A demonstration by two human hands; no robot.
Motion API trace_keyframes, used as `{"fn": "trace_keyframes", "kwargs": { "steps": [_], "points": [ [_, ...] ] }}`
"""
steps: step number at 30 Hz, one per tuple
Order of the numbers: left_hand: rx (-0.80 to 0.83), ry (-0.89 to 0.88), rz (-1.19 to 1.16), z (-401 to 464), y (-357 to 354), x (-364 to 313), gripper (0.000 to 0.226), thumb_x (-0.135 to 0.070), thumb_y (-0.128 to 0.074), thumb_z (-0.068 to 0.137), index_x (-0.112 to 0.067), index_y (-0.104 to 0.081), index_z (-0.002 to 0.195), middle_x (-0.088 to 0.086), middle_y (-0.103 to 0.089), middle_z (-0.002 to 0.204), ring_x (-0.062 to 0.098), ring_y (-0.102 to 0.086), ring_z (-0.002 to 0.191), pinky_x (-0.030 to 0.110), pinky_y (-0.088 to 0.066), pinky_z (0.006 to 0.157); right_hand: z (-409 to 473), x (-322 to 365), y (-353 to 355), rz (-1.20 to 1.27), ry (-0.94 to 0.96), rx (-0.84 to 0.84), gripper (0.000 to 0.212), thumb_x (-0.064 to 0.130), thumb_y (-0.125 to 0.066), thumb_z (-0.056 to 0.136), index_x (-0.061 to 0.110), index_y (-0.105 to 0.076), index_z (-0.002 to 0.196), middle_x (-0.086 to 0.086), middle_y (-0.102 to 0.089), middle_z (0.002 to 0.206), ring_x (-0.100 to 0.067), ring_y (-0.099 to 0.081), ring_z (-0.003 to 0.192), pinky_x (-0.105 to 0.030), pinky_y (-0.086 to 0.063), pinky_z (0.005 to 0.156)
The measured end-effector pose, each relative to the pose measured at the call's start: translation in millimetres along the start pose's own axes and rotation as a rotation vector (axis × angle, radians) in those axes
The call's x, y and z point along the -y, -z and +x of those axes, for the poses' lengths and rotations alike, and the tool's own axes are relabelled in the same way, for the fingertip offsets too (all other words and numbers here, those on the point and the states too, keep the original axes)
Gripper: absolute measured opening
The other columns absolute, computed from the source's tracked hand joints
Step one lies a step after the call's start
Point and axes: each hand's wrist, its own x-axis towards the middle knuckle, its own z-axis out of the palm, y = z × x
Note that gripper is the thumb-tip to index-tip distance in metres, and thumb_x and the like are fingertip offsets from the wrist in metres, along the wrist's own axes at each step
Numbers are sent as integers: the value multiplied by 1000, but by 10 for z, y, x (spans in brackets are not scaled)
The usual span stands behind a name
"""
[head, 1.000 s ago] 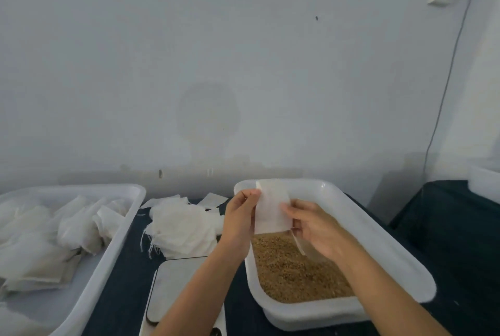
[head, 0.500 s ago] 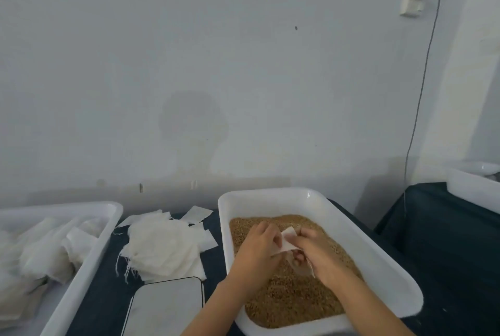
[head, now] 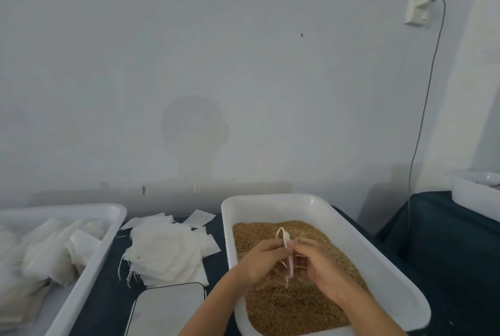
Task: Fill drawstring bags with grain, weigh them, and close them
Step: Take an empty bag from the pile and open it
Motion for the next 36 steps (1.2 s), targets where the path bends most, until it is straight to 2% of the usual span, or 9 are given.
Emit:
{"fn": "trace_keyframes", "kwargs": {
  "steps": [3,6,8,13,18,22,26,31,36],
  "points": [
    [-35,-13,-4,-18,-4,2,31,-32,-40,101,-15,-60,84,-8,-63,72,3,-58,63,15,-42,56,-16,18,-7,57,6,23,14,8,-49,93,-2,-58,87,-13,-61,73,-24,-59,65,-32,-53,60],
    [-64,-66,41,-41,-11,-1,32,-31,-39,101,-8,-59,90,-6,-62,73,1,-57,61,14,-41,55,-30,27,-19,60,13,55,13,9,-48,93,-1,-57,91,-14,-61,75,-26,-60,68,-36,-53,62],
    [-75,-98,51,-50,-10,-10,30,-30,-42,99,-8,-57,86,-4,-59,71,1,-56,59,12,-40,54,-33,23,-21,41,22,80,15,10,-48,94,-2,-56,95,-13,-62,73,-24,-60,66,-36,-52,62],
    [-109,-155,-24,-59,-12,-33,24,-20,-45,98,-7,-54,81,0,-54,66,-2,-51,52,9,-40,51,-18,0,-26,31,36,161,44,29,-53,86,-6,-55,111,-13,-60,81,-25,-57,73,-36,-51,66],
    [-149,-80,-11,-32,-1,17,28,-20,-40,101,-8,-55,80,5,-54,69,10,-51,59,19,-39,54,-7,-17,-27,43,38,198,46,43,-49,88,0,-59,101,-13,-61,83,-25,-58,76,-33,-54,66],
    [-152,-58,-19,-23,1,29,28,-18,-41,101,-7,-57,81,6,-55,68,13,-52,60,22,-39,56,-12,-18,-42,-9,48,231,49,40,-53,88,-3,-55,112,-12,-62,87,-22,-58,76,-29,-53,64],
    [-143,-48,-57,-24,0,16,28,-15,-40,101,-6,-57,81,3,-55,64,10,-51,57,18,-40,53,-9,-30,-39,-20,42,218,48,38,-51,89,-4,-55,112,-15,-62,90,-24,-58,77,-30,-54,65],
    [-148,-35,-20,-13,13,42,27,-17,-40,101,-6,-56,82,6,-53,67,10,-51,57,20,-37,53,-35,-12,-55,-28,34,240,40,34,-51,91,-2,-57,108,-15,-62,89,-24,-59,77,-29,-53,64],
    [-156,-26,-28,2,20,51,34,-15,-39,101,-11,-50,69,-4,-49,53,5,-46,49,15,-35,49,-36,-16,-53,7,23,233,25,13,-44,95,-3,-54,111,-13,-66,83,-25,-62,76,-31,-54,64]
  ]
}}
